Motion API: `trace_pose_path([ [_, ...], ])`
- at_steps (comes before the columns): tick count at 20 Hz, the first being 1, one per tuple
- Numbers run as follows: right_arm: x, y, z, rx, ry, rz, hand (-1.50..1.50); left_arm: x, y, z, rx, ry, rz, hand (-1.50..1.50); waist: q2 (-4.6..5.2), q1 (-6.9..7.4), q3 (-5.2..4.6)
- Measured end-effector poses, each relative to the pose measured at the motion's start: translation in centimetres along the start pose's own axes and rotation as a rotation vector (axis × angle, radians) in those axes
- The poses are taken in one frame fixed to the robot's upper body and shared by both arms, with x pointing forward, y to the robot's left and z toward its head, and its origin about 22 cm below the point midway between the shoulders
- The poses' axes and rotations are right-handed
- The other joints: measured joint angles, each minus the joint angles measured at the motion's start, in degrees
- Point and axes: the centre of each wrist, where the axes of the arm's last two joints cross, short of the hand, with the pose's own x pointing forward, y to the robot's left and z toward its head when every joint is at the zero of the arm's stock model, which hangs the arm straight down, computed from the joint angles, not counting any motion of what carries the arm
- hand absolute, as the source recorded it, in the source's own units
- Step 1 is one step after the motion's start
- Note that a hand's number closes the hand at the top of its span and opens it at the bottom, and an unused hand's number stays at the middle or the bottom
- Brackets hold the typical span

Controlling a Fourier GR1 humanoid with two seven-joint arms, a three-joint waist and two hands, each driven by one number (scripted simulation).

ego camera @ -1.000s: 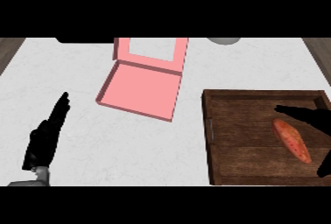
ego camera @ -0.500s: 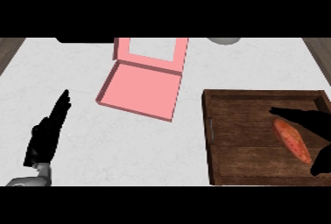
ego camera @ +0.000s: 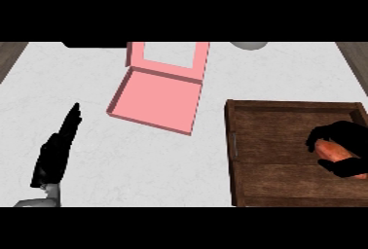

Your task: Pick the sweet potato from the tray and place it in the cardboard box

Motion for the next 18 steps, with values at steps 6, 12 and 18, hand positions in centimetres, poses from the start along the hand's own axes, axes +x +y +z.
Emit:
trace_pose_path([
  [6,-0.2,-0.3,-0.9,-0.116,-0.028,0.06,1.5,0.4,0.3,0.6,-0.002,0.001,0.0,0.0,0.05,0.17,0.08],
  [12,3.9,-5.5,-7.2,-0.252,-0.072,0.182,1.5,1.5,-0.3,-0.4,-0.053,-0.038,-0.003,0.0,1.07,3.69,0.2],
  [18,6.2,-9.4,-11.4,-0.363,-0.116,0.26,1.5,1.6,-0.8,-0.6,-0.056,-0.046,-0.005,0.0,1.35,4.22,0.22],
])
